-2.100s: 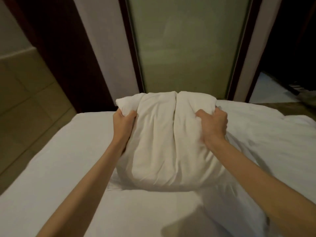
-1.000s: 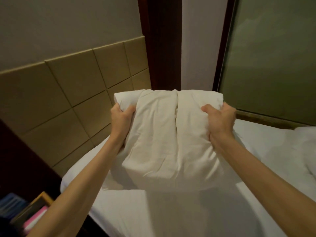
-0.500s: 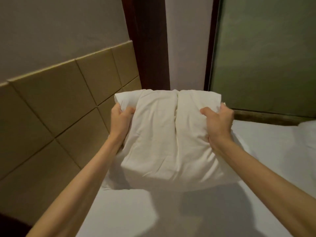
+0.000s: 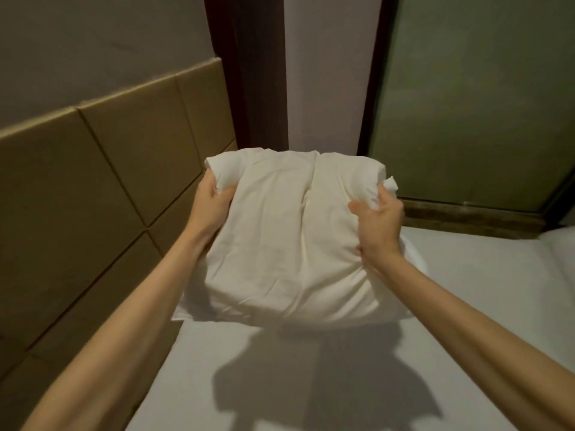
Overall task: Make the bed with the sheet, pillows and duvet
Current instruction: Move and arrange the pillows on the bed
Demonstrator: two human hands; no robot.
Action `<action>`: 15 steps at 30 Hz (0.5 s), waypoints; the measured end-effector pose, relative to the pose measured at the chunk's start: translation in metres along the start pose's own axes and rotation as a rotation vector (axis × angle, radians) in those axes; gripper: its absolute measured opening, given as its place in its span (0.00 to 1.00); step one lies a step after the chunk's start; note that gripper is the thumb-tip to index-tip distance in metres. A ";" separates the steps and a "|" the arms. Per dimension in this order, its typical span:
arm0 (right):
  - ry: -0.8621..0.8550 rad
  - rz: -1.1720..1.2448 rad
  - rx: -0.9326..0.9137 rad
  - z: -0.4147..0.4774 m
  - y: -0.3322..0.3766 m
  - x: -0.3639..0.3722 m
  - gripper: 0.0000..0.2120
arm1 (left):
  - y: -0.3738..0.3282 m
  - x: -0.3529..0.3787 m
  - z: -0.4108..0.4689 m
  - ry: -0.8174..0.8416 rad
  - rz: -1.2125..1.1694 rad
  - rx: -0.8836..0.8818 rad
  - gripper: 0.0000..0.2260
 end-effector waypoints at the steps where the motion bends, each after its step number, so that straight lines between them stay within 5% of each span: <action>1: 0.000 -0.001 -0.014 0.014 -0.003 0.008 0.26 | 0.009 -0.004 0.016 -0.003 0.002 -0.006 0.19; 9: 0.029 -0.038 -0.038 0.137 -0.076 0.057 0.20 | 0.074 -0.024 0.157 -0.041 0.256 -0.038 0.21; 15: 0.199 -0.028 0.124 0.193 -0.204 0.118 0.17 | 0.225 -0.054 0.213 -0.067 0.322 -0.432 0.21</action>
Point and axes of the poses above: each hand's wrist, its own z-axis towards the middle knuckle, its own x-axis out of the palm, y = z × x, the point moved 7 cm from there along z, towards the middle knuckle, and after that the axes turned 13 degrees about y, right-handed, at the moved point
